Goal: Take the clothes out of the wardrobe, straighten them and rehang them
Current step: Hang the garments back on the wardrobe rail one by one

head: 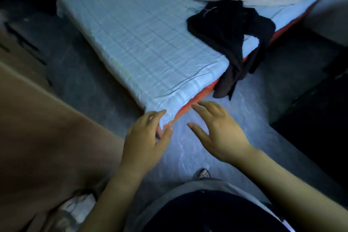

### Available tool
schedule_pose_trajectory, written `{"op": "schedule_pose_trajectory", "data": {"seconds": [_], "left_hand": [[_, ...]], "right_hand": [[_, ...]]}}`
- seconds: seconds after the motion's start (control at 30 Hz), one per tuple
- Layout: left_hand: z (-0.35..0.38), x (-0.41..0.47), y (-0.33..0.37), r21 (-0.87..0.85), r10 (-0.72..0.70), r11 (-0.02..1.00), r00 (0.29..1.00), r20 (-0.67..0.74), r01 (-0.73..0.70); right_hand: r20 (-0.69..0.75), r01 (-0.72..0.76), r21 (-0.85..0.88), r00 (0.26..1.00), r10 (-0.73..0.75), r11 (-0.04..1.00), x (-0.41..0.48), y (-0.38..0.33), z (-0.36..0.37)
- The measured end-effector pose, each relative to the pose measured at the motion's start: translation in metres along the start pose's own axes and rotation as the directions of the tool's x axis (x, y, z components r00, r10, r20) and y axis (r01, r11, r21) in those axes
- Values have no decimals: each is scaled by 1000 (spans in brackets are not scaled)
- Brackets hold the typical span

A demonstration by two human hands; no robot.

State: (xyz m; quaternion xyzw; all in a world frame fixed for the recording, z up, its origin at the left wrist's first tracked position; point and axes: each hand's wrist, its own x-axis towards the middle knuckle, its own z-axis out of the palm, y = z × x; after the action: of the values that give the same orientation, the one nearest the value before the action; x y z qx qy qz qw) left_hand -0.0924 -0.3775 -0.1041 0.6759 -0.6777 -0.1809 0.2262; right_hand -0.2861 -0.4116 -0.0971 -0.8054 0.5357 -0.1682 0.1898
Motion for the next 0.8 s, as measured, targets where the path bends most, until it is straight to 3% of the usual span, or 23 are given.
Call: {"op": "schedule_pose_trajectory", "data": {"seconds": [0.27,0.53,0.8], "left_hand": [[81,163,112,-37,296,955,944,145,-294],[153,307,140,-83,289,957,925,247,-277],[181,558,176,-79,337,942,909,248,-327]], "right_hand": [[-96,-295,-41,952,290,955,39,142,-80],[-20,-393,-9,919,393,919,149,242,-93],[-62,-400,-54,916,397,915,345,350,-171]]}}
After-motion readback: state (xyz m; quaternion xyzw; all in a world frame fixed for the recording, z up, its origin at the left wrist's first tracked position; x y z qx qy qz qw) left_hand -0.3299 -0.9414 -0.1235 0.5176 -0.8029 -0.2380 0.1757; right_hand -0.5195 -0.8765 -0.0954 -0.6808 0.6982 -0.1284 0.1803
